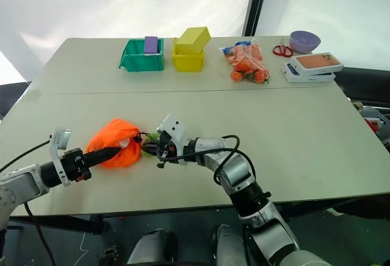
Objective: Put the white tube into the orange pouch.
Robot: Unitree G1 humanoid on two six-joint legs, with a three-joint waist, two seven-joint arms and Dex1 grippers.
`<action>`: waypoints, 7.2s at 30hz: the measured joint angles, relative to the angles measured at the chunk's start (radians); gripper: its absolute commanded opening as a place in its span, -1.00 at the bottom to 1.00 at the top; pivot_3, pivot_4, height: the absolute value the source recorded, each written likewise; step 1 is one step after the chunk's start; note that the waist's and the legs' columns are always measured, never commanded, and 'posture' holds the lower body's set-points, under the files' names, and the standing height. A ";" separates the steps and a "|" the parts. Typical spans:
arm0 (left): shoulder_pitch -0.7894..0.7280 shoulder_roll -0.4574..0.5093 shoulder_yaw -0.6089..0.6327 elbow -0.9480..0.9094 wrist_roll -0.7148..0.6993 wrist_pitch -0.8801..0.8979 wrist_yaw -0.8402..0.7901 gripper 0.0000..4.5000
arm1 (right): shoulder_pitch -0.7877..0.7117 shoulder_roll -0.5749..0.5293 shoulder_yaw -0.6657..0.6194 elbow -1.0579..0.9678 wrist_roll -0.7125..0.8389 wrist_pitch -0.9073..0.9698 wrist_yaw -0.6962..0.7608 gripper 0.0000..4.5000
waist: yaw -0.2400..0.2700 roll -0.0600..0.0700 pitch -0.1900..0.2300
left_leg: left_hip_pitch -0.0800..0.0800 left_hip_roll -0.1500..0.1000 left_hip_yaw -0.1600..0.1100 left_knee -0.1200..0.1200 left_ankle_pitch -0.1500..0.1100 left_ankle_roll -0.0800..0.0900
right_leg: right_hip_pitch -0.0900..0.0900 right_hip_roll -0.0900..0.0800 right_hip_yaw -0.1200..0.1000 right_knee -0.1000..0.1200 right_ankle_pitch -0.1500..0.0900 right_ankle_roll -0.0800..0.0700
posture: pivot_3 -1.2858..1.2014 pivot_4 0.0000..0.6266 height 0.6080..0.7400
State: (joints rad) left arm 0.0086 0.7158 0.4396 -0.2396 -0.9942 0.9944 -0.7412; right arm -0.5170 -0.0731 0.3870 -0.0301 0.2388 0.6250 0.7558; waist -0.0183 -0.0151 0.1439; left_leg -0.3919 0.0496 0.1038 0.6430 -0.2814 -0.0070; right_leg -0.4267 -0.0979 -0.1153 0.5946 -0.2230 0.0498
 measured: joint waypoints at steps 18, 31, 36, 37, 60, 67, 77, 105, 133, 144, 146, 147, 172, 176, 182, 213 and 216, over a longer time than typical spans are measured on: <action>0.038 0.002 0.019 0.004 -0.016 -0.009 0.019 -1.00 | -0.114 0.169 0.072 0.264 -0.122 -0.148 -0.124 -0.97 | 0.001 0.000 0.000 | 0.000 0.000 0.000 0.000 0.000 -0.001 | 0.000 -0.002 0.000 0.000 0.000 0.000 | 0.03 -0.52 1.00; 0.049 0.064 0.048 0.089 0.083 -0.092 -0.026 -1.00 | -0.002 -0.068 0.051 0.053 -0.126 -0.147 -0.027 0.27 | 0.000 -0.001 0.000 | 0.001 -0.001 0.001 -0.011 0.003 -0.005 | -0.004 -0.001 0.000 -0.001 0.000 0.000 | 0.03 -0.52 1.00; 0.015 0.040 0.019 0.065 0.080 -0.085 -0.017 -1.00 | -0.015 -0.044 0.087 0.083 -0.149 -0.178 -0.020 0.27 | 0.000 -0.001 0.000 | 0.001 -0.001 0.001 -0.011 0.005 -0.004 | -0.003 0.000 -0.001 -0.001 0.000 0.000 | 0.03 -0.52 1.00; 0.014 0.034 0.013 0.060 0.077 -0.081 -0.015 -1.00 | -0.024 -0.040 0.096 0.098 -0.157 -0.182 -0.016 0.27 | -0.001 -0.001 0.000 | 0.001 -0.001 0.001 -0.011 0.005 -0.004 | -0.003 0.000 -0.001 -0.001 0.000 0.000 | 0.03 -0.52 1.00; -0.082 -0.006 0.024 0.023 -0.039 -0.042 0.036 0.52 | 0.149 -0.225 -0.071 -0.090 -0.122 -0.148 0.018 -1.00 | 0.007 -0.004 -0.002 | 0.001 -0.001 0.000 -0.010 0.006 -0.004 | 0.002 0.000 -0.001 -0.001 0.000 0.001 | 0.03 -0.52 1.00; -0.165 0.042 -0.075 0.025 0.039 -0.091 -0.041 0.52 | 0.325 -0.369 -0.354 -0.348 0.106 0.031 0.038 -1.00 | 0.007 -0.006 -0.003 | 0.002 -0.001 0.000 -0.011 0.006 -0.004 | 0.002 0.001 -0.002 -0.001 0.000 0.000 | 0.03 -0.52 1.00; -0.446 0.038 -0.428 0.195 0.289 -0.250 -0.282 0.98 | 0.358 -0.421 -0.403 -0.401 0.178 0.068 0.002 -1.00 | 0.024 -0.007 -0.003 | 0.001 -0.003 0.001 -0.010 0.006 -0.003 | 0.002 0.003 -0.002 -0.002 0.000 0.000 | 0.03 -0.52 1.00; -0.887 -0.221 -0.808 0.858 0.842 -0.812 -0.732 0.41 | 0.345 -0.427 -0.365 -0.413 0.188 0.064 -0.042 -1.00 | 0.030 -0.008 -0.003 | -0.002 0.000 0.000 0.005 0.002 0.006 | 0.005 0.006 -0.001 0.001 0.000 0.001 | 0.03 -0.52 1.00; -0.776 -0.183 -0.732 0.734 0.885 -0.939 -0.648 0.63 | 0.330 -0.415 -0.363 -0.397 0.218 0.059 -0.077 -1.00 | 0.029 -0.008 -0.004 | -0.001 0.000 0.000 0.005 0.002 0.006 | 0.007 0.006 -0.001 0.003 0.002 0.004 | 0.03 -0.52 1.00; -0.674 -0.175 -0.726 0.623 0.970 -1.114 -0.452 0.63 | 0.335 -0.416 -0.363 -0.398 0.239 0.059 -0.090 -1.00 | 0.031 -0.007 -0.004 | 0.000 0.000 0.000 0.007 0.002 0.006 | 0.008 0.006 -0.001 0.003 0.002 0.004 | 0.03 -0.52 1.00; -0.656 -0.176 -0.726 0.615 0.987 -1.151 -0.416 0.63 | 0.335 -0.416 -0.363 -0.398 0.241 0.059 -0.091 -1.00 | 0.031 -0.007 -0.004 | 0.000 0.000 0.000 0.006 0.002 0.006 | 0.008 0.006 -0.001 0.003 0.002 0.004 | 0.03 -0.52 1.00; -0.646 -0.177 -0.725 0.606 0.987 -1.162 -0.402 0.63 | 0.335 -0.416 -0.363 -0.398 0.246 0.060 -0.091 -1.00 | 0.030 -0.007 -0.004 | 0.000 0.000 0.000 0.007 0.002 0.006 | 0.008 0.006 -0.001 0.003 0.002 0.004 | 0.03 -0.52 1.00; -0.673 -0.204 -0.700 0.654 1.005 -1.343 -0.380 0.63 | 0.350 -0.433 -0.476 -0.409 0.475 0.154 -0.103 -1.00 | 0.031 -0.007 -0.004 | 0.001 0.000 0.000 0.007 0.002 0.006 | 0.010 0.006 -0.001 0.003 0.002 0.004 | 0.03 -0.52 1.00; -0.673 -0.206 -0.706 0.665 1.049 -1.431 -0.350 0.63 | 0.350 -0.433 -0.476 -0.409 0.480 0.154 -0.110 -1.00 | 0.031 -0.007 -0.004 | 0.001 0.000 0.000 0.007 0.002 0.006 | 0.010 0.006 -0.001 0.003 0.002 0.004 | 0.03 -0.52 1.00; -0.637 -0.197 -0.734 0.622 1.113 -1.487 -0.307 0.63 | 0.350 -0.433 -0.476 -0.409 0.483 0.153 -0.113 -1.00 | 0.031 -0.007 -0.004 | 0.001 0.000 0.000 0.007 0.002 0.006 | 0.010 0.006 -0.001 0.003 0.002 0.004 | 0.03 -0.52 1.00; -0.576 -0.133 -0.744 0.584 1.098 -1.401 -0.294 -0.89 | 0.334 -0.429 -0.476 -0.386 0.437 0.117 -0.169 -1.00 | 0.026 -0.007 -0.004 | 0.003 0.000 0.000 0.008 0.002 0.006 | 0.011 0.006 -0.001 0.005 0.002 0.004 | 0.03 -0.52 1.00; -0.524 -0.088 -0.728 0.498 1.015 -1.296 -0.361 -0.89 | 0.306 -0.431 -0.479 -0.311 0.363 0.080 -0.217 -1.00 | 0.025 -0.006 -0.004 | 0.003 0.000 0.000 0.008 0.002 0.006 | 0.011 0.006 -0.001 0.005 0.002 0.004 | 0.03 -0.52 1.00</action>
State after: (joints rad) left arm -0.5158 0.6282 -0.2888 0.2588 0.0211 -0.3014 -1.1023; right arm -0.2109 -0.5036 -0.0917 -0.3415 0.6018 0.7047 0.5392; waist 0.0067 -0.0215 0.1394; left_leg -0.3890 0.0500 0.1040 0.6509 -0.2797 -0.0010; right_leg -0.4159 -0.0920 -0.1162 0.6000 -0.2210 0.0540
